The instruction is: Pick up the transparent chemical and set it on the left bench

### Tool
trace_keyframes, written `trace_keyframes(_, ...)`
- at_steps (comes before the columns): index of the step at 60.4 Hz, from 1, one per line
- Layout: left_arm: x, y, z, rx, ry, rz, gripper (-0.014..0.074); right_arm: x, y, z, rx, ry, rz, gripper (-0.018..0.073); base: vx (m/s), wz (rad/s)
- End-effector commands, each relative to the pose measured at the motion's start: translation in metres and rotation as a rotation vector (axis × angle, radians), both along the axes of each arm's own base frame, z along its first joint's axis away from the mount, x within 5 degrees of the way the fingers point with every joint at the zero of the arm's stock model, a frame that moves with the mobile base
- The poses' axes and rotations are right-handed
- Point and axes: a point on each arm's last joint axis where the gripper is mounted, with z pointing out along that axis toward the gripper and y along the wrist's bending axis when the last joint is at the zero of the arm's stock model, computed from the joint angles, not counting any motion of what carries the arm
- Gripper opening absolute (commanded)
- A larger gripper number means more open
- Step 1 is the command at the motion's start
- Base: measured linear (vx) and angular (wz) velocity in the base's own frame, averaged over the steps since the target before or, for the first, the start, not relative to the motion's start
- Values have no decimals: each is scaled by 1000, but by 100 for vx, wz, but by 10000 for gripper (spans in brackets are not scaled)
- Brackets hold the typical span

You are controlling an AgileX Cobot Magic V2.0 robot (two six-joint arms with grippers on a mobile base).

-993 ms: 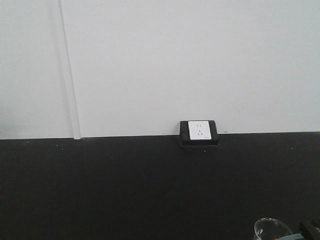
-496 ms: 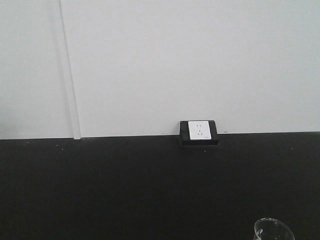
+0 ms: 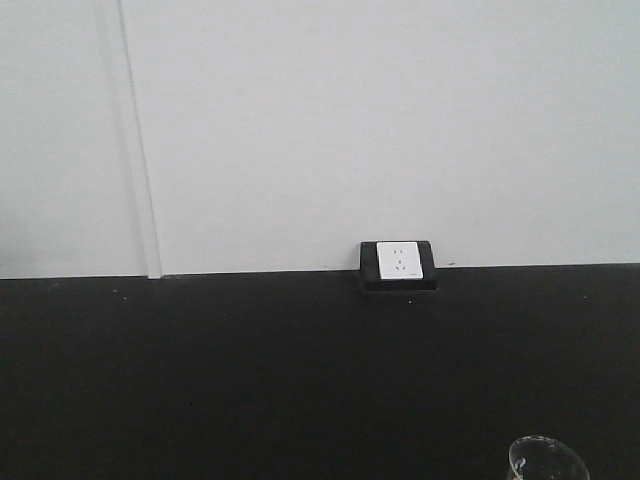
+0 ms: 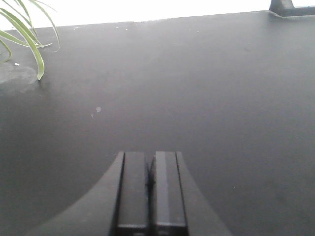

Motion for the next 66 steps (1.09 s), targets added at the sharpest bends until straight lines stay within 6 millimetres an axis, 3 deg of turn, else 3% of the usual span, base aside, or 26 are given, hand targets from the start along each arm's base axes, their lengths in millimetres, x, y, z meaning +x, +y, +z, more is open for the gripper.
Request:
trace_keyframes(1,-1,0,3,-14,-81,-1,-3,1,3,13,20,-58,31,139,0,0)
trace_keyframes(35,-1,0,3,-14,-81,-1,-3,1,3,13,20,-58,31,139,-4,-1)
trace_keyframes(66,-1,0,3,-14,-81,-1,-3,1,3,13,19,-58,31,139,-23,0)
